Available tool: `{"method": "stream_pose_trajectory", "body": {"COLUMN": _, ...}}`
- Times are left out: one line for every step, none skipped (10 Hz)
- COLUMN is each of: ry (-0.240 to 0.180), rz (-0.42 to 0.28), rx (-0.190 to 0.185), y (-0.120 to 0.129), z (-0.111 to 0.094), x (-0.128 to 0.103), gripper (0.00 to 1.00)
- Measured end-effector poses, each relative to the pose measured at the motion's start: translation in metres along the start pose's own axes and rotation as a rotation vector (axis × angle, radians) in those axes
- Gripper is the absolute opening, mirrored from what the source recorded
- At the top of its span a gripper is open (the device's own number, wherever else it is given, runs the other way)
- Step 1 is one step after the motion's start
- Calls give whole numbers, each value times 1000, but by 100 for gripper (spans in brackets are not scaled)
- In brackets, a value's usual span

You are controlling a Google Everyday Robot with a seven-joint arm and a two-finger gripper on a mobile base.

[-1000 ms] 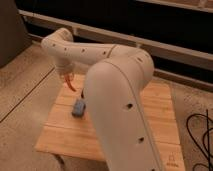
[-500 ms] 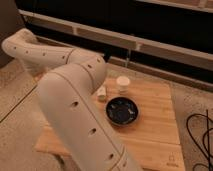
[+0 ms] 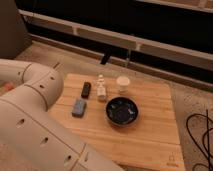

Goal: Drag the pepper across the table

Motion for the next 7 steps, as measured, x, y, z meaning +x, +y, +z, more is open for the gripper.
{"method": "stream_pose_trajectory", "body": {"ry": 4, "rz": -86, "rx": 13, "y": 45, "z": -3, "x": -16, "gripper": 0}}
{"method": "stream_pose_trajectory", "body": {"ry": 6, "rz": -120, "rx": 17, "y": 64, "z": -4, "x": -21, "gripper": 0}}
{"method": "stream_pose_trajectory", "body": {"ry": 6, "rz": -140, "rx": 21, "y": 74, "z": -5, "x": -24, "gripper": 0}}
{"method": "stream_pose_trajectory", "body": {"ry": 7, "rz": -137, "rx": 21, "y": 72, "z": -4, "x": -24, "gripper": 0}}
{"method": "stream_pose_trajectory", "body": {"ry": 7, "rz": -136, "rx": 21, "y": 71, "z": -4, "x": -24, "gripper": 2}}
{"method": "stream_pose_trajectory", "body": {"ry": 7, "rz": -138, "rx": 21, "y": 73, "z": -4, "x": -24, "gripper": 14}}
{"method": "stream_pose_trajectory", "body": {"ry": 7, "rz": -139, "rx": 21, "y": 73, "z": -4, "x": -24, "gripper": 22}}
